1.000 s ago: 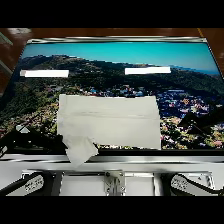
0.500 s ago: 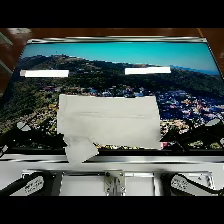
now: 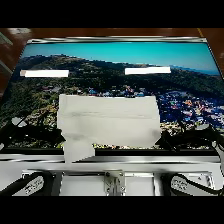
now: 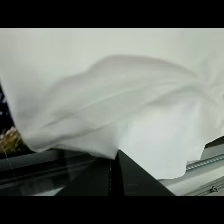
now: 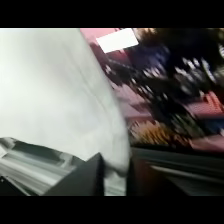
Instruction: Fold the shirts.
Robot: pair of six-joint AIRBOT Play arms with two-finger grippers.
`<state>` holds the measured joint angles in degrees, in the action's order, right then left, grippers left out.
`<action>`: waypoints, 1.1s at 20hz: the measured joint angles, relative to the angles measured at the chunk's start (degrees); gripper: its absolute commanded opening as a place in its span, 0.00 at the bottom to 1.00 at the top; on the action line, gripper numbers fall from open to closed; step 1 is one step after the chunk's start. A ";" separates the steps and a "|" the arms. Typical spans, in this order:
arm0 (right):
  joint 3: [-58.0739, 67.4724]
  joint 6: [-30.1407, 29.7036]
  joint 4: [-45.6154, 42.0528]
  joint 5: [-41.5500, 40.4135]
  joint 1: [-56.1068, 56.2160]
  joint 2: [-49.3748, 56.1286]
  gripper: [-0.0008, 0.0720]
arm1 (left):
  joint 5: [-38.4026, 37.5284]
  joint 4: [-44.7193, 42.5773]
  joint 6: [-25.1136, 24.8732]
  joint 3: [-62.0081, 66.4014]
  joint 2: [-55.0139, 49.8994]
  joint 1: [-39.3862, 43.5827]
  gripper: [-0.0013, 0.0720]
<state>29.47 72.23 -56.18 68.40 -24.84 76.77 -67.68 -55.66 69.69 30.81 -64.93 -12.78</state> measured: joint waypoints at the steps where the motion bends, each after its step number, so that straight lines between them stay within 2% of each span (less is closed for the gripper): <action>1: 0.28 0.04 0.48 -0.76 1.44 0.11 0.09 | -0.35 0.00 -0.02 0.70 0.04 0.00 0.06; 5: 5.81 -0.76 0.92 -2.14 4.74 -0.96 0.09 | -2.73 0.26 -2.91 6.80 0.07 0.04 0.06; 9: 15.67 1.62 1.99 -2.16 7.34 -0.90 0.09 | -1.86 0.66 -3.85 17.40 -1.73 0.24 0.06; 17: 35.50 10.03 -1.92 -8.61 15.67 12.79 0.09 | 0.31 4.83 0.55 38.91 -20.79 0.72 0.06; 22: 40.09 13.16 -2.40 -13.22 16.55 18.10 0.09 | 0.63 6.95 3.43 46.71 -30.93 0.79 0.06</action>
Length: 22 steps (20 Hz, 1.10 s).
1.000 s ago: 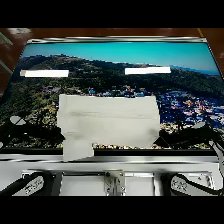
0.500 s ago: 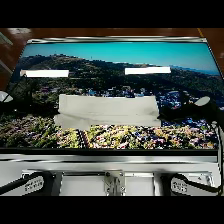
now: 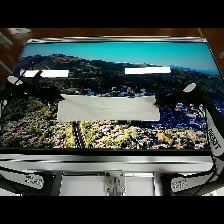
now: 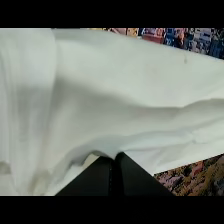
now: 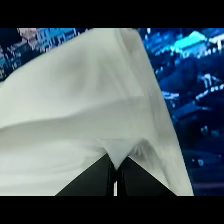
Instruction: Fold the shirts.
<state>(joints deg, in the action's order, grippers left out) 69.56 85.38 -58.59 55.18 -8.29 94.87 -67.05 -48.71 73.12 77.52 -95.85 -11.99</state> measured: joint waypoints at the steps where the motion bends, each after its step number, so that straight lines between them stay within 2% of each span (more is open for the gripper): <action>1: 0.31 0.24 -0.13 -0.79 0.11 0.50 0.10 | 0.02 0.15 0.46 0.68 -1.40 0.00 0.07; 2: 0.57 0.55 -0.13 -1.66 0.20 0.94 0.15 | 0.04 0.37 0.96 1.16 -2.58 0.02 0.12; 3: 0.74 0.85 -0.17 -2.36 0.20 1.29 0.41 | 0.04 0.39 1.27 1.49 -3.45 0.02 0.44; 4: 0.85 0.92 -0.39 -3.02 0.20 1.51 0.78 | 0.11 0.50 1.44 1.73 -4.07 0.00 0.82; 5: 0.98 0.66 -0.37 -3.41 0.15 1.64 0.94 | 0.11 0.57 1.64 1.95 -4.50 -0.07 0.93; 10: 2.16 -3.98 -1.01 0.48 -2.27 1.33 0.94 | -4.35 0.70 1.92 3.41 -4.39 -1.84 0.92; 13: 2.40 -3.96 -0.22 2.80 -3.72 2.58 0.94 | -7.50 0.74 1.95 3.93 -3.23 -2.34 0.92; 16: 2.54 -3.78 4.31 3.69 -3.26 5.14 0.92 | -8.92 0.72 1.97 4.20 -1.95 -1.88 0.92; 17: 2.62 -3.87 5.90 4.07 -2.73 5.99 0.73 | -9.42 0.74 1.99 4.26 -1.53 -1.40 0.92; 18: 2.62 -3.82 6.93 4.24 -2.12 6.91 0.37 | -9.51 0.81 1.99 4.33 -1.11 -0.83 0.92; 19: 2.51 -3.82 6.84 4.74 -1.62 7.50 0.13 | -9.60 0.81 1.99 4.37 -0.87 -0.35 0.92; 20: 2.51 -3.96 7.06 5.33 -1.29 7.69 0.10 | -9.66 0.83 1.99 4.39 -0.63 0.35 0.86; 21: 2.51 -4.59 7.15 5.25 -1.05 7.43 0.09 | -9.68 0.85 2.08 4.44 -0.46 1.09 0.52; 22: 2.51 -5.20 7.26 5.33 -0.98 6.67 0.09 | -9.70 1.22 2.14 4.44 -0.39 1.99 0.14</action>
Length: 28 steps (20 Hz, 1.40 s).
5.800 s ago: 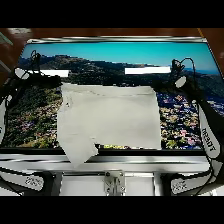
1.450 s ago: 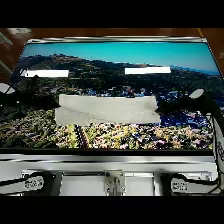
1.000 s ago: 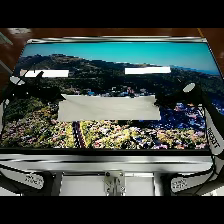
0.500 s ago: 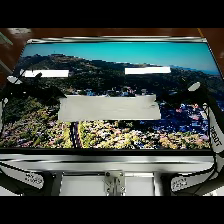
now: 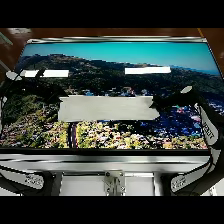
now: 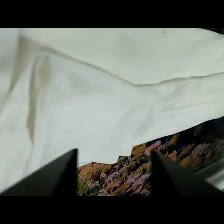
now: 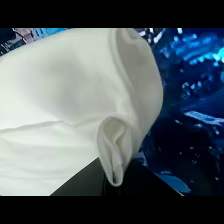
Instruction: Fold the shirts.
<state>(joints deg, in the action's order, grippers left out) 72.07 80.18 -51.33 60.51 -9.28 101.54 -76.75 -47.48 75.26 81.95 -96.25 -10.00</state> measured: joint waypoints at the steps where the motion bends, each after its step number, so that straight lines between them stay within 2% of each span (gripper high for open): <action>1: 0.00 -0.85 0.59 0.04 -0.02 -1.60 0.09 | -0.04 0.63 0.00 0.00 0.11 1.01 0.07; 3: 0.00 -2.19 0.96 0.46 -0.26 -5.79 0.09 | 1.01 2.58 -0.02 -0.02 0.22 3.89 0.07; 8: 0.02 -2.78 0.96 3.02 -0.85 -20.85 0.09 | 11.65 8.55 -0.02 -0.37 -0.76 17.31 0.07; 14: 0.00 1.60 -0.02 9.14 -1.01 -36.54 0.09 | 24.02 19.89 0.22 -0.46 -6.08 35.39 0.07; 19: 0.00 5.40 -0.20 13.70 -1.01 -44.59 0.09 | 34.58 29.81 -0.15 -0.24 -11.04 46.84 0.07; 21: 0.00 6.19 -0.20 15.23 -1.01 -45.92 0.09 | 37.29 33.38 -2.01 0.24 -12.57 48.96 0.06; 24: 0.00 6.62 -0.70 15.52 -0.81 -46.31 0.09 | 38.45 35.45 -5.09 0.57 -12.59 47.87 0.06; 28: 0.00 5.99 -0.87 10.10 2.99 -43.28 0.09 | 37.16 29.09 -5.09 0.66 -6.27 39.47 0.06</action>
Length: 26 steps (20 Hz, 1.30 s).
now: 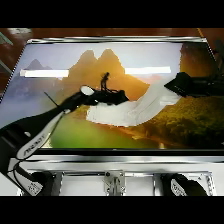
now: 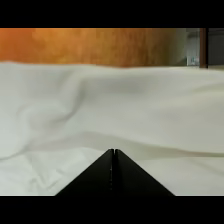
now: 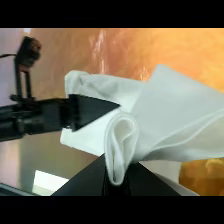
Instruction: Fold the shirts.
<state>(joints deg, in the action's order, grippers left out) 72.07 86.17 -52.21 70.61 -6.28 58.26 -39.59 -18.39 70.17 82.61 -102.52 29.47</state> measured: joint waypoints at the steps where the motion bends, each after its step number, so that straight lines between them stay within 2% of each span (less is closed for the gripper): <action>1: 0.00 -0.44 0.20 -2.21 1.92 1.51 0.09 | -0.09 -2.49 0.90 0.02 2.78 -3.17 0.06; 5: 0.00 -3.39 4.72 -13.68 13.44 10.71 0.09 | -1.99 -10.16 3.41 0.04 16.04 -17.90 0.06; 9: 0.76 -6.58 12.20 -26.18 26.60 23.61 0.12 | -5.57 -12.87 4.24 0.04 29.46 -31.58 0.06; 10: 1.42 -7.04 13.77 -28.20 29.20 26.86 0.34 | -7.04 -13.38 4.44 0.04 32.41 -34.53 0.06; 11: 2.32 -7.39 15.34 -29.68 31.47 29.99 0.83 | -8.74 -13.49 4.50 0.07 34.88 -36.81 0.06; 12: 3.48 -7.63 17.16 -31.04 33.44 33.09 0.96 | -10.88 -13.62 4.50 0.07 36.98 -38.62 0.06; 16: 6.54 -7.80 21.33 -32.46 34.82 39.10 0.96 | -19.19 -16.09 4.66 0.00 41.79 -41.53 0.06; 18: 7.10 -7.56 20.17 -28.89 32.04 39.08 0.96 | -22.23 -18.18 4.68 -0.07 42.69 -40.89 0.06; 20: 7.39 -6.93 14.71 -22.23 27.43 37.66 0.96 | -24.00 -20.55 4.68 -0.07 43.10 -39.95 0.06; 24: 6.97 -2.34 -2.32 -8.37 15.30 35.19 0.96 | -25.44 -23.08 4.70 -0.07 43.43 -39.08 0.06; 26: 4.59 -1.22 -5.35 -4.17 10.40 35.17 0.96 | -25.79 -23.56 4.85 -0.07 43.43 -38.88 0.06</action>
<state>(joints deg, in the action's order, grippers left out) 76.66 84.95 -57.56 66.43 4.12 93.43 -65.39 -41.95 75.02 82.54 -59.09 -9.41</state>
